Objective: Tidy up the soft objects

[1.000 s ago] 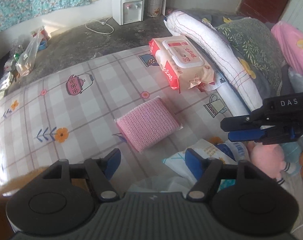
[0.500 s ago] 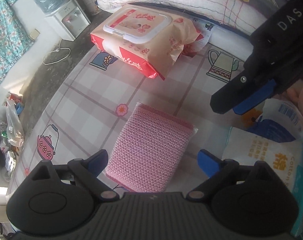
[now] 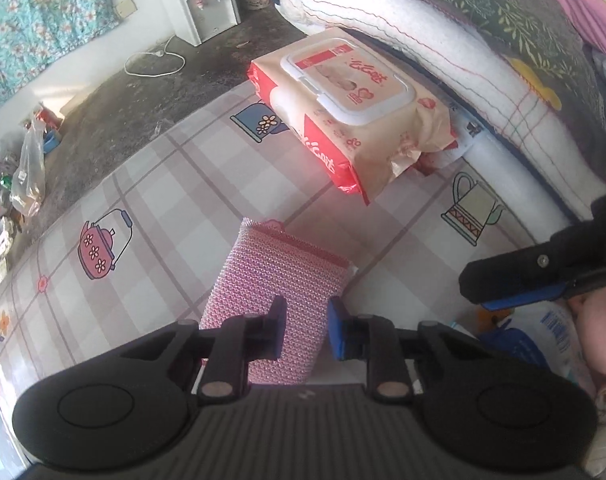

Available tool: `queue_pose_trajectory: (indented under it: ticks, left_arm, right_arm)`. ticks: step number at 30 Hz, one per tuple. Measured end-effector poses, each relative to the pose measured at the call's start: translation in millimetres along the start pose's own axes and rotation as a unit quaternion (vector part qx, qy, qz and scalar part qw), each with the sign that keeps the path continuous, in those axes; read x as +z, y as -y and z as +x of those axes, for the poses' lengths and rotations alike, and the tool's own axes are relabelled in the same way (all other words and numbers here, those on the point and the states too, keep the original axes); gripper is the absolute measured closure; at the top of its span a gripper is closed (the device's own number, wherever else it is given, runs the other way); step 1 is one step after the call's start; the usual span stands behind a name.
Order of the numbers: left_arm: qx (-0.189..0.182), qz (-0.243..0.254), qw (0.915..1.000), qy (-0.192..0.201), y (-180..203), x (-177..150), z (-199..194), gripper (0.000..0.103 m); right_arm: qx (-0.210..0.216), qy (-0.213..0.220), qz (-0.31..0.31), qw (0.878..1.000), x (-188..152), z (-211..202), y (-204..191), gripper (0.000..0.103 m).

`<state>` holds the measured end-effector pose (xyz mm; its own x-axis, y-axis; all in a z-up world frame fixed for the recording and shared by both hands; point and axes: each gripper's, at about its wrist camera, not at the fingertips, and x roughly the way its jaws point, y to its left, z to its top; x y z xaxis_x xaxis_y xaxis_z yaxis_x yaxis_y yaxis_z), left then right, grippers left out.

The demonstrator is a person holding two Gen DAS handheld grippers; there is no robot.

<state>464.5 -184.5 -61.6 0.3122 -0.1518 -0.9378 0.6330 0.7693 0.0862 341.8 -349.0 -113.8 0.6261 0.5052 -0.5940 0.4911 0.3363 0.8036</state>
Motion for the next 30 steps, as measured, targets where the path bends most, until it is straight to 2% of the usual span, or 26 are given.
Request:
queue_pose_trajectory:
  ticks: [2, 3, 4, 5, 6, 8, 13, 15, 21, 24, 30]
  left_arm:
    - [-0.001, -0.01, 0.9999, 0.001, -0.6, -2.2, -5.8, 0.076]
    - [0.0, -0.011, 0.9999, 0.004, -0.7, -3.8, -8.7, 0.063]
    - [-0.001, -0.01, 0.9999, 0.008, -1.1, -5.6, -11.0, 0.055]
    - [0.002, -0.007, 0.9999, 0.012, -1.5, -6.9, -12.7, 0.038]
    - [0.014, -0.003, 0.9998, 0.017, -1.4, -9.5, -15.1, 0.027]
    - [0.031, -0.003, 0.9993, 0.021, -5.0, -10.7, -16.0, 0.023]
    - [0.036, -0.079, 0.9961, 0.017, -36.3, -7.9, -8.0, 0.027]
    - [0.037, -0.116, 0.9925, 0.008, -49.6, -5.0, -1.5, 0.04]
    - [0.045, -0.215, 0.9753, -0.023, -80.3, 0.9, 25.4, 0.06]
    - [0.034, -0.259, 0.9651, -0.025, -90.2, -1.9, 32.1, 0.058]
    - [-0.023, -0.276, 0.9594, -0.054, -89.6, -10.1, 27.6, 0.057]
  right_arm:
    - [0.003, 0.002, -0.005, 1.0, -5.1, -2.4, -7.1, 0.054]
    - [0.004, 0.003, -0.009, 1.0, -7.6, -3.6, -11.1, 0.054]
    - [0.003, 0.004, -0.013, 1.0, -10.3, -4.5, -15.2, 0.054]
    - [0.003, 0.005, -0.015, 1.0, -13.2, -4.9, -19.3, 0.054]
    - [0.003, 0.006, -0.014, 1.0, -14.3, -4.2, -21.3, 0.054]
    - [0.003, 0.004, -0.007, 1.0, -14.4, 0.5, -24.9, 0.054]
    - [-0.009, 0.003, 0.03, 0.999, -7.2, 23.3, -18.8, 0.053]
    - [-0.018, 0.005, 0.039, 0.999, -1.0, 36.6, -19.6, 0.053]
    - [-0.038, 0.007, 0.047, 0.998, 13.7, 66.2, -12.4, 0.053]
    - [-0.045, 0.005, 0.048, 0.998, 16.2, 74.4, -6.1, 0.054]
    - [-0.043, 0.002, 0.051, 0.998, 19.2, 82.4, 1.2, 0.056]
